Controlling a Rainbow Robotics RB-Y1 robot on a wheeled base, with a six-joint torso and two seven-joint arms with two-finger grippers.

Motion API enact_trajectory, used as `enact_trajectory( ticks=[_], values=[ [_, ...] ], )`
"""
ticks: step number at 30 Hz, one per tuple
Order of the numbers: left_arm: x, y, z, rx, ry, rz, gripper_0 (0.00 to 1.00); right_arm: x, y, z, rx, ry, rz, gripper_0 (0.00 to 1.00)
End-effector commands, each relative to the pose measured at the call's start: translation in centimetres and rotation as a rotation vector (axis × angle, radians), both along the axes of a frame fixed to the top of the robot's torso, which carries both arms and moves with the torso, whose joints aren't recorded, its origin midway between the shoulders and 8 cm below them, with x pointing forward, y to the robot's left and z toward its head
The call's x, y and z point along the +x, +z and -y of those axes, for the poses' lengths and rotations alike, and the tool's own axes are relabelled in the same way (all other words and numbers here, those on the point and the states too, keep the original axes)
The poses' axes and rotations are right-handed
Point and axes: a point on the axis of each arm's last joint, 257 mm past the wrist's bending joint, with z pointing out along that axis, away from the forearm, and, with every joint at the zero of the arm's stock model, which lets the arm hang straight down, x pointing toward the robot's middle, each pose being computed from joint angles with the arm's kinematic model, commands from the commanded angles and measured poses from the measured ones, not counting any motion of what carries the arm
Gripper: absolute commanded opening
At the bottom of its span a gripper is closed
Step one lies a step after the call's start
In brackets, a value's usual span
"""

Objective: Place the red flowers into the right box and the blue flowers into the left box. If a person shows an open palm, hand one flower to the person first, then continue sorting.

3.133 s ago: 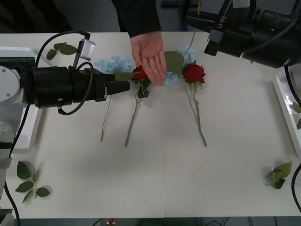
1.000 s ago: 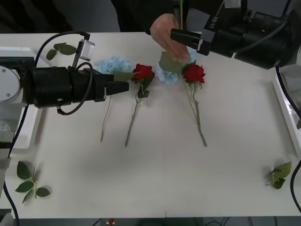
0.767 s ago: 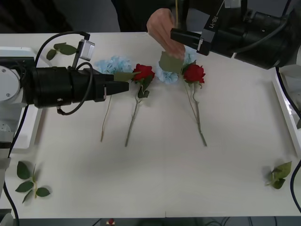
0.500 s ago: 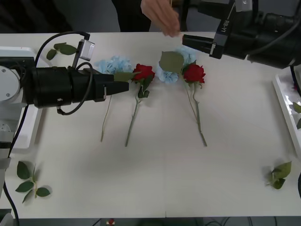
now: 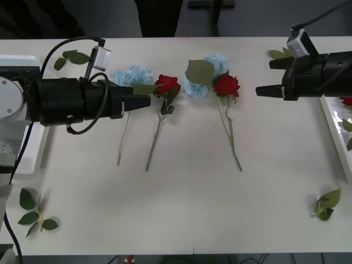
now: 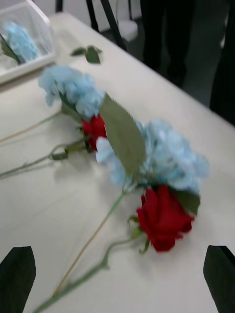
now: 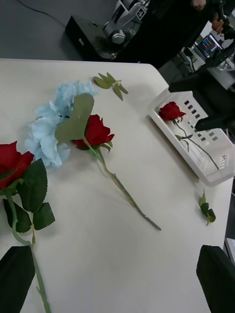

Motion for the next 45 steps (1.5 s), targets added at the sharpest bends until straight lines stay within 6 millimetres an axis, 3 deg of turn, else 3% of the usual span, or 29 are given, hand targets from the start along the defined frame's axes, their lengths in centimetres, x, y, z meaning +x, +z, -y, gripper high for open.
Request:
enact_trajectory(
  ticks=[1, 7, 14, 23, 30, 36, 45],
  values=[
    [0.3, 2.2, -0.6, -0.011, 0.012, 0.026, 0.96, 0.7, -1.0, 0.8, 0.055, -0.175, -0.215, 1.0],
    [1.0, 1.3, -1.4, 0.028, 0.044, 0.022, 1.0, 1.9, -4.7, 1.1, 0.074, -0.444, -0.464, 1.0],
    [2.1, -0.7, -3.1, 0.122, 0.106, 0.011, 1.0, 3.3, -6.8, 1.2, 0.037, -0.671, -0.557, 1.0],
    [3.2, -5.3, -8.1, 0.31, 0.244, -0.082, 1.0, 3.6, -7.5, 1.8, -0.036, -0.885, -0.613, 1.0],
    [4.9, -8.0, -11.2, 0.44, 0.41, -0.137, 1.0, 3.8, -9.5, 1.3, -0.121, -1.004, -0.563, 1.0],
    [6.1, -9.1, -11.2, 0.489, 0.479, -0.167, 1.0, 3.9, -11.0, 0.3, -0.127, -1.046, -0.56, 1.0],
    [11.4, -10.4, -9.1, 0.542, 0.523, -0.169, 1.0, 4.9, -13.3, -1.4, -0.102, -1.044, -0.558, 1.0]
  ],
)
